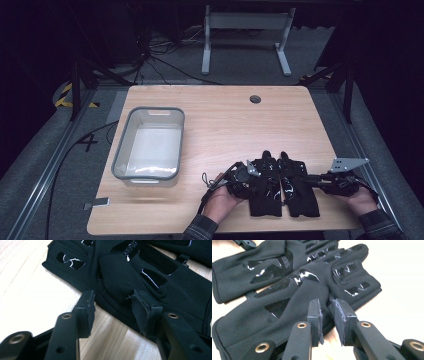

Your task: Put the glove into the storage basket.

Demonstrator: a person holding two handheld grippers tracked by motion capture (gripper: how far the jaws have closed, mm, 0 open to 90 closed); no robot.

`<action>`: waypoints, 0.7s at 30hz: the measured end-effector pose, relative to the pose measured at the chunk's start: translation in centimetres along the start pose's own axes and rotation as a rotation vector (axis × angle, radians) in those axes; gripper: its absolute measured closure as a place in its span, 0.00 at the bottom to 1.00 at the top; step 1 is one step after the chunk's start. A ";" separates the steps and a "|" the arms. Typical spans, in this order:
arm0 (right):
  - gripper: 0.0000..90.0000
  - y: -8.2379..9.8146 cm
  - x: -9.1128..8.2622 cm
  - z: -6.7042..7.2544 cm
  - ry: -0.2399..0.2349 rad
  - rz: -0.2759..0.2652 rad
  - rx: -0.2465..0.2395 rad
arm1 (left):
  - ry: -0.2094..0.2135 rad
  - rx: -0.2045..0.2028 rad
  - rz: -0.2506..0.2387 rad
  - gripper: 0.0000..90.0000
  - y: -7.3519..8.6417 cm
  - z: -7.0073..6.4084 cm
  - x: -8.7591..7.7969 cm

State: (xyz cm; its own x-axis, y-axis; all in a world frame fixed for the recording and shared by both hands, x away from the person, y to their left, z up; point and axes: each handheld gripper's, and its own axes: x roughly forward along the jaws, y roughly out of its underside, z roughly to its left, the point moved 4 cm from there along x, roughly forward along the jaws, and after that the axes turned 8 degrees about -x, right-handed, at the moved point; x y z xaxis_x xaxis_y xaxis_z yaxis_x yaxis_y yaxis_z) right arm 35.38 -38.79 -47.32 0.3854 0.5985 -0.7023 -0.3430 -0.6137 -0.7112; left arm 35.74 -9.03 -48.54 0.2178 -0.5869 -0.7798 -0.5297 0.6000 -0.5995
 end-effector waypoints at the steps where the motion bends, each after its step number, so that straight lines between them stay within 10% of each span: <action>1: 0.82 0.2 0.1 -0.1 -0.002 0.010 0.001 | -0.005 0.000 -0.001 0.67 0.0 0.0 0.0; 14: 0.91 0.4 0.6 0.3 -0.013 0.044 -0.019 | 0.017 -0.090 -0.028 0.97 -0.3 0.1 0.1; 21: 0.94 0.0 0.9 0.5 -0.023 0.042 -0.030 | 0.126 -0.152 -0.118 0.97 -0.7 0.7 -1.7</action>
State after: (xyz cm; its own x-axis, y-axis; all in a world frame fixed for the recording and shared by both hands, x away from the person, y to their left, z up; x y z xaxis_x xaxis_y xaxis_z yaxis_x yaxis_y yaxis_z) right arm 35.28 -37.95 -48.00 0.3515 0.5829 -0.7326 -0.3327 -0.6537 -0.6797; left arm 36.34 -8.07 -46.94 0.1866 -0.7173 -0.6713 -0.6265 0.4395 -0.6438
